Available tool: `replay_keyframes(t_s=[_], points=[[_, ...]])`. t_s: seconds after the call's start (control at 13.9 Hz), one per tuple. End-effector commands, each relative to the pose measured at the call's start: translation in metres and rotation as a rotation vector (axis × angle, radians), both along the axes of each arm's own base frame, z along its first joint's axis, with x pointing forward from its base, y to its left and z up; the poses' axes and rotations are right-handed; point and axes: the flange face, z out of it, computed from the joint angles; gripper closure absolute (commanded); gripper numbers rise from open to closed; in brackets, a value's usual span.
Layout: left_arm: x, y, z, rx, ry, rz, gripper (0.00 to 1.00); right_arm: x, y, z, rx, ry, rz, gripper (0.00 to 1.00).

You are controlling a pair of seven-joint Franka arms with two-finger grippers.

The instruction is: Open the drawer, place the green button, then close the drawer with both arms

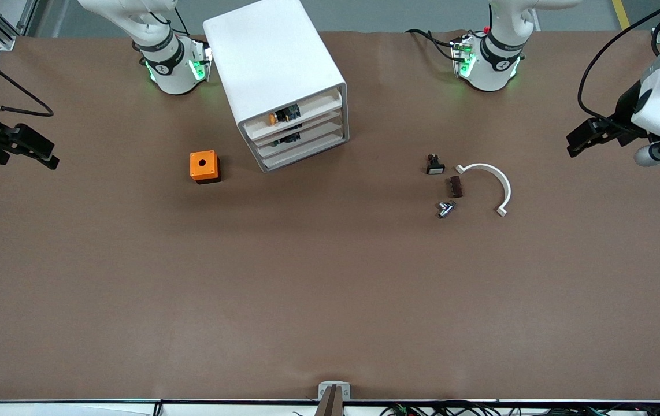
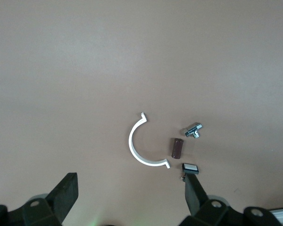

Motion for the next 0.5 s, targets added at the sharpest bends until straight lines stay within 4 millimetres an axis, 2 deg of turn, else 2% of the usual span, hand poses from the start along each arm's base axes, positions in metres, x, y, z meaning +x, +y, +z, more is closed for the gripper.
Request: replay_keyframes(t_s=[0.0, 0.22, 0.43], points=[[-0.0031, -0.0028, 0.0058, -0.025, -0.021, -0.024, 0.00, 0.0015, -0.0007, 0.0040, -0.021, -0.008, 0.007, 0.00], [-0.0033, -0.0029, 0.0078, -0.027, -0.020, -0.094, 0.00, 0.0017, 0.0010, 0.0041, -0.021, -0.010, 0.010, 0.00], [-0.0120, -0.0017, 0.0067, -0.024, 0.034, -0.144, 0.00, 0.0017, 0.0002, 0.0042, -0.021, -0.010, 0.009, 0.00]])
